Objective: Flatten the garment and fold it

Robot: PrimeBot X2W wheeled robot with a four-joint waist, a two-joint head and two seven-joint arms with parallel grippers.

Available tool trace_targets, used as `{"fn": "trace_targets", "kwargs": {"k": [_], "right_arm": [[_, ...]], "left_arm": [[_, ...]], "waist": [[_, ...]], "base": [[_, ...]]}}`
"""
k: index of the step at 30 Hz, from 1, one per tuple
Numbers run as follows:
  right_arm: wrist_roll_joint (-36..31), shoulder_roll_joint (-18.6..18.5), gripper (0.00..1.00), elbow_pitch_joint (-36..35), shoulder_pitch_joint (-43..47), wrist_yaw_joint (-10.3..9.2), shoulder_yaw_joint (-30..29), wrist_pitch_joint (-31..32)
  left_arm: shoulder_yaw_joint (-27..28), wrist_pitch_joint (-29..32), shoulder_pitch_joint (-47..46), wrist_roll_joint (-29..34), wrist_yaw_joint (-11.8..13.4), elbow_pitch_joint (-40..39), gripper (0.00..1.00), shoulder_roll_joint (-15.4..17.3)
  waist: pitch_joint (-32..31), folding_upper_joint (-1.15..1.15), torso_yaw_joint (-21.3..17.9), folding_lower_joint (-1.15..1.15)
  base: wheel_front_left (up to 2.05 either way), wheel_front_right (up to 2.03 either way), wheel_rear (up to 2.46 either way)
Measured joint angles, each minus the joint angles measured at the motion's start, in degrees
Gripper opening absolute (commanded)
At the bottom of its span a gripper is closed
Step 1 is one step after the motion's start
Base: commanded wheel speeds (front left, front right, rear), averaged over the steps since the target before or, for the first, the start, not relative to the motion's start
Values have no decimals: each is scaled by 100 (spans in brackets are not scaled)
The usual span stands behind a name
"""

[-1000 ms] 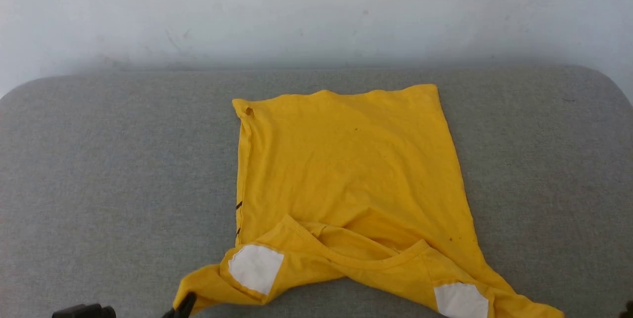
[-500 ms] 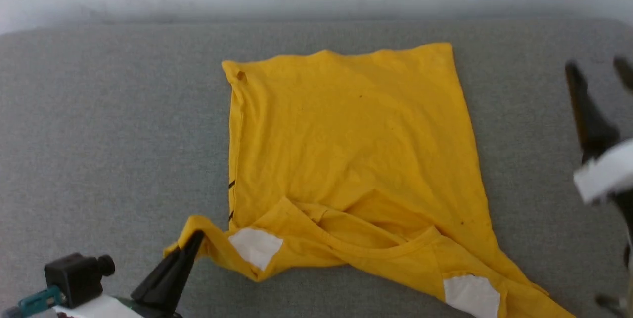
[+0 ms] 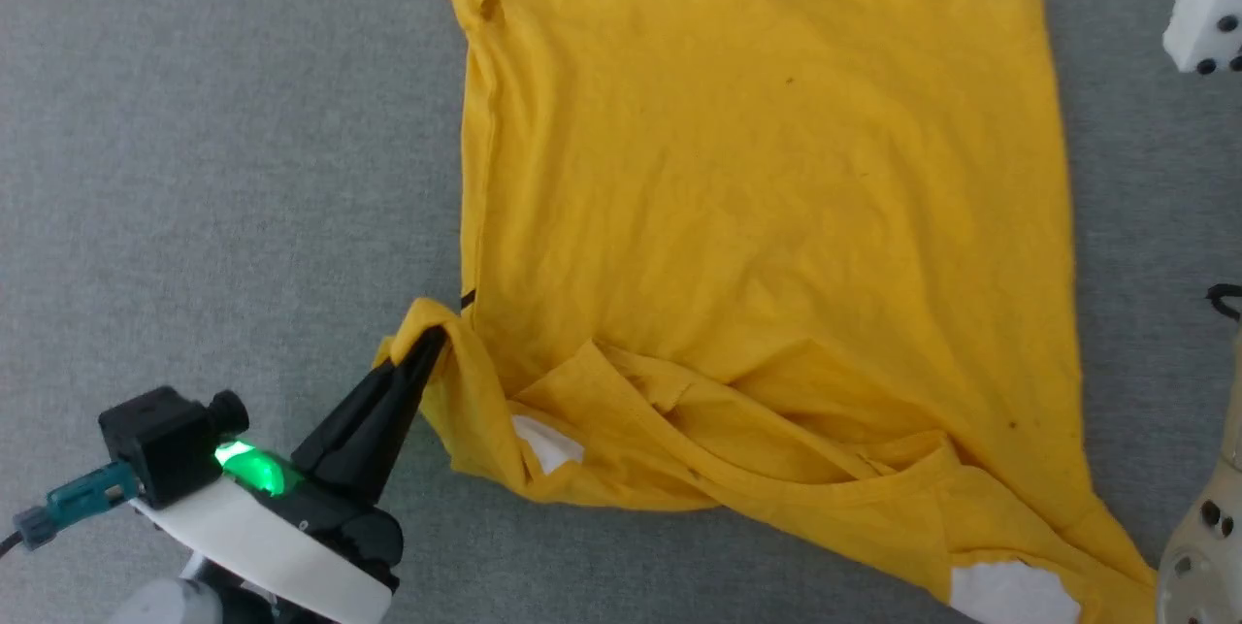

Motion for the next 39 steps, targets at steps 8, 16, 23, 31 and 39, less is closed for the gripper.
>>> {"fn": "trace_targets", "kwargs": {"k": [8,16,23,31,39], "right_arm": [[-325,23,100,728,-165,-1,-267,477],[-339,23,15,822,-299,-2,-415,457],[-291,59,0,817,-291,-9,-215,147],[324,2,0,219,522,-2,-87,-316],[946,5,0,-1255,2639,-1,-993,-396]], "left_arm": [[-166,-2,-396,7,-214,324,0,-200],[-245,-2,-652,7,-346,533,0,-255],[-233,-51,-702,54,-352,630,0,-235],[-248,-35,-480,57,-145,747,0,-179],[-286,7,-55,60,147,737,0,-123]], "waist": [[673,0,381,-1],[1099,0,683,-3],[1039,0,709,-2],[475,0,552,-2],[-349,0,271,-3]], "base": [[0,0,0],[0,0,0],[0,0,0],[0,0,0],[0,0,0]]}}
